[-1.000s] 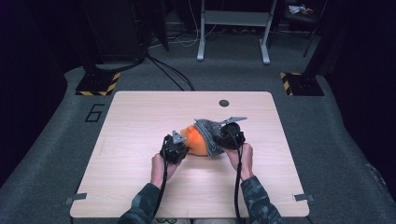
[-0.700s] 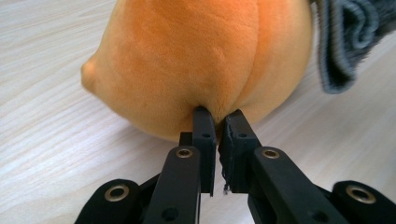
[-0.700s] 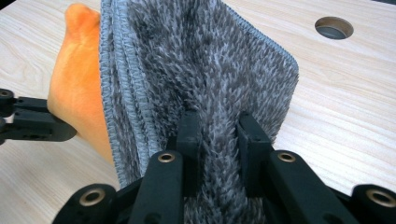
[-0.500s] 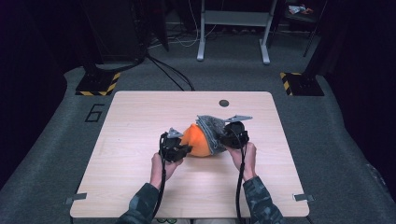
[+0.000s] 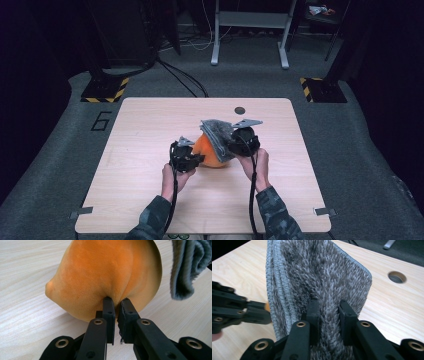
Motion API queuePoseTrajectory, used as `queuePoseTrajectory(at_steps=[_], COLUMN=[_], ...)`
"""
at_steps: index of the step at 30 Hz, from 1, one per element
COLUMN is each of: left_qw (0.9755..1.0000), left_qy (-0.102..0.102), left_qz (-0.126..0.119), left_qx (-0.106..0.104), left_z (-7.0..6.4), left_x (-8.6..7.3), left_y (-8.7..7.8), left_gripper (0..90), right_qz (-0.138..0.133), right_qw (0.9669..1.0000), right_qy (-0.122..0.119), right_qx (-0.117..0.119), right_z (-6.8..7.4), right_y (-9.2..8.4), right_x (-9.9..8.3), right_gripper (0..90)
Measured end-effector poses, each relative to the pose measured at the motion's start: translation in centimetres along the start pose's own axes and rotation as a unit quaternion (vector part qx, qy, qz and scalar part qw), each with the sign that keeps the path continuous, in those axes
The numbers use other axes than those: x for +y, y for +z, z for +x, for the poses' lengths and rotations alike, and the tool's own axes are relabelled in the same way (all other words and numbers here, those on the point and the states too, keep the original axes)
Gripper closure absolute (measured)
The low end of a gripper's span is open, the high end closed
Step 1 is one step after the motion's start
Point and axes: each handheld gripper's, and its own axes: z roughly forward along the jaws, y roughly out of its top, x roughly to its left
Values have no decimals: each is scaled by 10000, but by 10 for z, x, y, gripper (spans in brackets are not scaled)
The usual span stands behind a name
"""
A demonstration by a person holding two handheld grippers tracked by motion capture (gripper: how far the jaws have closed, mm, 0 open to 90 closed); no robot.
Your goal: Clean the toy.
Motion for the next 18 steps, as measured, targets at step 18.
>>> queuePoseTrajectory(at_steps=[18], left_qw=[10000], left_qy=[-76], left_qz=[4], left_qx=[36], left_z=[2], left_x=[-1], left_y=[2], left_gripper=[842], right_qz=[383], right_qw=[9991], right_qy=[92], right_qx=[-159], right_z=[-7], right_y=[22], right_x=[-15], right_gripper=[741])
